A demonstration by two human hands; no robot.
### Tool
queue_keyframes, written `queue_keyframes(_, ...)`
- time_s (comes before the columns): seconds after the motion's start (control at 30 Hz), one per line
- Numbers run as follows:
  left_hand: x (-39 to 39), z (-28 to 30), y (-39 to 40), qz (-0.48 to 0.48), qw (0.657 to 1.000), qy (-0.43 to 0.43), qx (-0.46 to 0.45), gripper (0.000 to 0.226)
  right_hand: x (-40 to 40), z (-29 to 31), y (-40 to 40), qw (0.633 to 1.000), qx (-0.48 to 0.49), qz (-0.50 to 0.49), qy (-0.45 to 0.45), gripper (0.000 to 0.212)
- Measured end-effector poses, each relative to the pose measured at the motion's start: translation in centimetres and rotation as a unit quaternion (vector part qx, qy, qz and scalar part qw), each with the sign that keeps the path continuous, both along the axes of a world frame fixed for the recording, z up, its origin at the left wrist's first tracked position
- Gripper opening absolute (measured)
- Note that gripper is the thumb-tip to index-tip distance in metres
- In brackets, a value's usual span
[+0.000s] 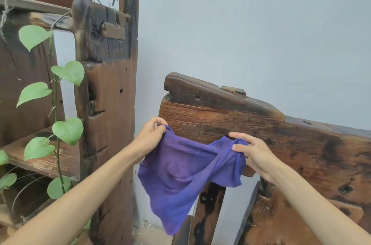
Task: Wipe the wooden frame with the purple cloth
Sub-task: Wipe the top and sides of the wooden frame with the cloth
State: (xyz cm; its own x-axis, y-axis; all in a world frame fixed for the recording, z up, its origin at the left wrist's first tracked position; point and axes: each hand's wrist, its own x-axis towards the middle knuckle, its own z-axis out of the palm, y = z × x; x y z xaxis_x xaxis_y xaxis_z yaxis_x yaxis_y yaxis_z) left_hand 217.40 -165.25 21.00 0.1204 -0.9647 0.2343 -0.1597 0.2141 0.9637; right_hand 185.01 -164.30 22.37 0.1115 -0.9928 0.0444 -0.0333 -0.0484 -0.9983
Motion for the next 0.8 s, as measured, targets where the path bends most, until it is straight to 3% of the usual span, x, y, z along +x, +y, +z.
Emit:
queue_keyframes(0.1, 0.0, -0.9, 0.4, -0.087, 0.992, -0.090, 0.034, 0.013, 1.0, 1.0, 0.5, 0.996, -0.070, -0.003, 0.058, 0.035)
queue_keyframes(0.2, -0.9, -2.0, 1.5, -0.183, 0.955, -0.204, 0.111, 0.060, 2.8, 3.0, 1.7, 0.974, -0.178, 0.021, 0.139, 0.030)
queue_keyframes(0.27, -2.7, -2.1, 2.6, -0.252, 0.931, -0.237, 0.119, 0.079, 3.9, 4.4, 2.4, 0.947, -0.240, 0.051, 0.208, 0.028)
queue_keyframes(0.37, -6.4, -1.6, 4.2, -0.334, 0.927, -0.170, 0.001, 0.062, 5.1, 5.9, 3.0, 0.908, -0.282, 0.102, 0.291, 0.027)
queue_keyframes(0.47, -9.0, -0.6, 4.2, -0.294, 0.951, -0.049, -0.087, 0.032, 5.4, 6.5, 3.4, 0.899, -0.278, 0.145, 0.307, 0.031)
queue_keyframes(0.57, -9.4, 0.2, 3.3, -0.247, 0.961, -0.033, -0.123, 0.013, 4.3, 6.1, 3.4, 0.908, -0.265, 0.135, 0.295, 0.033)
queue_keyframes(0.7, -8.5, 0.3, 3.0, -0.265, 0.962, -0.026, -0.063, 0.017, 2.7, 5.0, 3.4, 0.934, -0.247, 0.053, 0.254, 0.016)
queue_keyframes(0.8, -7.5, 0.3, 2.8, -0.281, 0.960, 0.002, -0.006, 0.043, 2.2, 4.3, 3.8, 0.926, -0.280, 0.022, 0.253, 0.017)
